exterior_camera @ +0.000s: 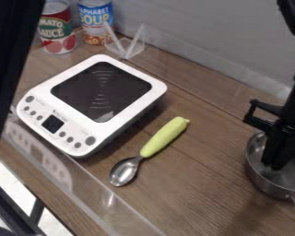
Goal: Put silver pot on the white and black stove top
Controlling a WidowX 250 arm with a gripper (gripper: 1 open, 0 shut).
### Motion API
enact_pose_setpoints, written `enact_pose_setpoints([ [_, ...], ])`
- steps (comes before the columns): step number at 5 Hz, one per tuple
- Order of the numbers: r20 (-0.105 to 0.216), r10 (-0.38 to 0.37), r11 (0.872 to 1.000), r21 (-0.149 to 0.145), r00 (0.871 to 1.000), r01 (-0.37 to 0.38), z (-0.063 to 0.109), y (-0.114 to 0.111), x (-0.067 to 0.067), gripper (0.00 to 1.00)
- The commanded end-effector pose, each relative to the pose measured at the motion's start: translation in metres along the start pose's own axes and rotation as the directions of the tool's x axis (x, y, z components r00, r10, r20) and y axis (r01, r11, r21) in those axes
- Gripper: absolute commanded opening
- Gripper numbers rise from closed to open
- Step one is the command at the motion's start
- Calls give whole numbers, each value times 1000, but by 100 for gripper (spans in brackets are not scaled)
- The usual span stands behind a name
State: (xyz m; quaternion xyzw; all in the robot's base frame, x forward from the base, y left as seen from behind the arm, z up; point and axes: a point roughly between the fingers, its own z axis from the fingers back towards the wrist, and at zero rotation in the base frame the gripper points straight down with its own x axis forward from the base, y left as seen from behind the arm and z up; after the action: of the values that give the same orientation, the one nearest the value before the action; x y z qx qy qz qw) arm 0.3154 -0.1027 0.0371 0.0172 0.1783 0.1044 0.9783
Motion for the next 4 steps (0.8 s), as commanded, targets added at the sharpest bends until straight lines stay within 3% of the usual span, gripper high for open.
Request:
enact_pose_setpoints([
  [1,55,-11,999,-36,998,13,20,-4,2,0],
  [3,54,-31,999,-40,998,33,20,-7,1,0],
  [4,76,-24,999,-44,997,28,39,7,-7,0],
])
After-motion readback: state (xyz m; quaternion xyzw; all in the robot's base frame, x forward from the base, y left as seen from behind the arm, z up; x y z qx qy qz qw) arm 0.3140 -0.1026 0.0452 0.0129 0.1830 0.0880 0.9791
